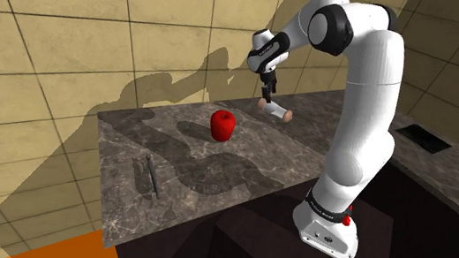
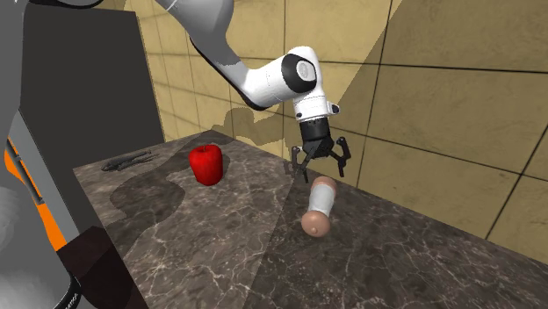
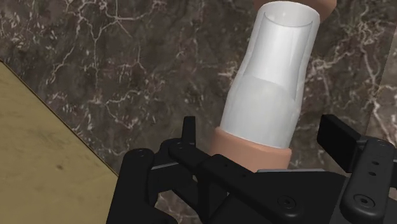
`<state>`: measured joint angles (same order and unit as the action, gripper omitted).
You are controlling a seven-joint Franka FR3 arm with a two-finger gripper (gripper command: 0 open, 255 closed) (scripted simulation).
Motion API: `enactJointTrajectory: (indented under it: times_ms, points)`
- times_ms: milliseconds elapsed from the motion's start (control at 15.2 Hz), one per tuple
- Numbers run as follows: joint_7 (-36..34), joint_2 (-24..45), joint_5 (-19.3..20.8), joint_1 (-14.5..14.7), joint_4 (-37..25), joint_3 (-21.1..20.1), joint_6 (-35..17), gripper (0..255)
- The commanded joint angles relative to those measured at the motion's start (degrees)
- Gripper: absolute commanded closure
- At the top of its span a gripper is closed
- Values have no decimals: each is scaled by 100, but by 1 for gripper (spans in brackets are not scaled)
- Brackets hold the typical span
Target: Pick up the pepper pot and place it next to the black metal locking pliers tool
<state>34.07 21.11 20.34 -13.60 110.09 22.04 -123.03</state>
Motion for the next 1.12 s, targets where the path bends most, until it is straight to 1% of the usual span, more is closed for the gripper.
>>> enactJointTrajectory:
  times_ms: [0, 198, 264, 858, 924, 990, 1056]
  points:
    - [-4, 1, 2, 0, 8, 0, -10, 0]
    - [-3, 1, 1, 0, 7, 0, -9, 0]
    - [-3, 1, 1, 0, 7, 0, -9, 255]
    - [-3, 1, 1, 0, 7, 0, -9, 255]
    - [-3, 1, 1, 0, 7, 0, -9, 0]
    - [227, -339, -611, -334, 414, -39, -449, 0]
    - [566, -635, -1322, -696, 822, -106, -875, 0]
